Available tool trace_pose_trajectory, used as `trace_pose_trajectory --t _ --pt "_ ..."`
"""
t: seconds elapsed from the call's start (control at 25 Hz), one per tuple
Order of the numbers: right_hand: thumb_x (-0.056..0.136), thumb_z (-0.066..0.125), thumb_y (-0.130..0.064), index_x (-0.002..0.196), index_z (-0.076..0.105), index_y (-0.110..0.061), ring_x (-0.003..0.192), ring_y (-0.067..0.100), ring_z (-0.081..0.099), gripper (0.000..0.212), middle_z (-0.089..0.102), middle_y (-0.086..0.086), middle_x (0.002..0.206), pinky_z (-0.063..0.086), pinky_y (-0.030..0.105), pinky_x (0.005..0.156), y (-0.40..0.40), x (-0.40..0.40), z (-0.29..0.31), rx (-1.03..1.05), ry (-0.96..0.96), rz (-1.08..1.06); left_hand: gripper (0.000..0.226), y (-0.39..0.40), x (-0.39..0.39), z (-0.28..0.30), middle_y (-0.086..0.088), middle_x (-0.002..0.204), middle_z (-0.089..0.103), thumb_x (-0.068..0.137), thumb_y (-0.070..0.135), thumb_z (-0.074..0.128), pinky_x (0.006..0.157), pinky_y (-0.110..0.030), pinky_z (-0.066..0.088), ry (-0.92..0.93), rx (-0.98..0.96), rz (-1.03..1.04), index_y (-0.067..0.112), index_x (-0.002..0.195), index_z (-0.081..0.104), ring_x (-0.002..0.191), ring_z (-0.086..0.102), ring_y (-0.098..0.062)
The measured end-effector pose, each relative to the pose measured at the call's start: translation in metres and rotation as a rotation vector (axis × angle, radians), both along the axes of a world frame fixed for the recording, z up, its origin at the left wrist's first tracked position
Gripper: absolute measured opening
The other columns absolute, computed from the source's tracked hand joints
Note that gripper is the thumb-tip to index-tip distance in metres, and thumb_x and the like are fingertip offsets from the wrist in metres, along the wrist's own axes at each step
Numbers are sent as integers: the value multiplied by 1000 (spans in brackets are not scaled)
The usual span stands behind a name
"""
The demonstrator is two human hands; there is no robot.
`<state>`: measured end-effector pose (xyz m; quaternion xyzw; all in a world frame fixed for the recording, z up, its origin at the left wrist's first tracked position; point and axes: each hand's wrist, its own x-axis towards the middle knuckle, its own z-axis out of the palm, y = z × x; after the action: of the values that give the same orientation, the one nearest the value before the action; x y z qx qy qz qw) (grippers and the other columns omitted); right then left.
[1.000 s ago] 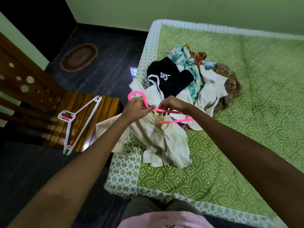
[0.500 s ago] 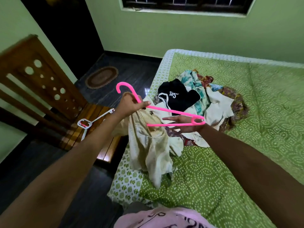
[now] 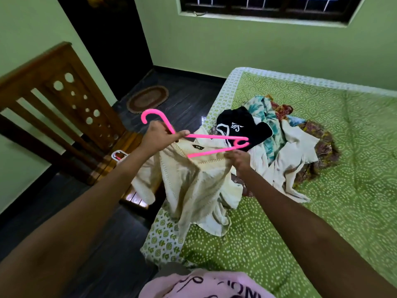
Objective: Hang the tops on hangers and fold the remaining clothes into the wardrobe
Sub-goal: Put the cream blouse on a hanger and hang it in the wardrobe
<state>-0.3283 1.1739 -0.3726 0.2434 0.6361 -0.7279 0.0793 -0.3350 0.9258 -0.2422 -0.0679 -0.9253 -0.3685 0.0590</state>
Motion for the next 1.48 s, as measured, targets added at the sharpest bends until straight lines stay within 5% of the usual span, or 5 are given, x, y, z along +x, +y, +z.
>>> trace_pose_trajectory --t 0.24,0.68,1.04,1.24,1.48 --pt "73 65 11 99 70 -2 66 10 62 29 66 6 79 52 20 62 37 5 29 255 109 48 58 -10 -8 -37 -11 45 55 74 51 70 58 -33 46 -4 -180 -26 -4 55 66 47 56 -22" --pt "70 60 12 120 60 -1 98 15 55 52 55 13 124 33 10 77 16 5 97 906 476 239 57 48 -13 -9 0 50 43 83 59 55 49 -26 27 -28 -401 -131 16 49 41 54 49 -18" --pt "80 61 -13 120 61 -10 91 19 64 40 54 7 130 55 33 76 -39 67 104 1007 738 577 49 50 -27 10 -4 48 50 79 47 68 58 -30 35 136 -117 -60 10 52 52 57 55 -27" --pt "75 55 -7 109 61 -1 103 30 56 35 61 17 111 41 28 88 17 44 129 1210 805 -9 50 36 -38 22 -11 44 52 70 36 79 53 -28 36 261 122 -71 0 45 55 45 48 -22" --pt "80 70 -5 95 73 3 78 34 67 17 71 22 86 48 37 68 50 18 171 1294 678 341 47 38 -42 36 0 41 49 72 36 79 46 -12 33 217 131 -197 -6 55 65 40 49 -3"
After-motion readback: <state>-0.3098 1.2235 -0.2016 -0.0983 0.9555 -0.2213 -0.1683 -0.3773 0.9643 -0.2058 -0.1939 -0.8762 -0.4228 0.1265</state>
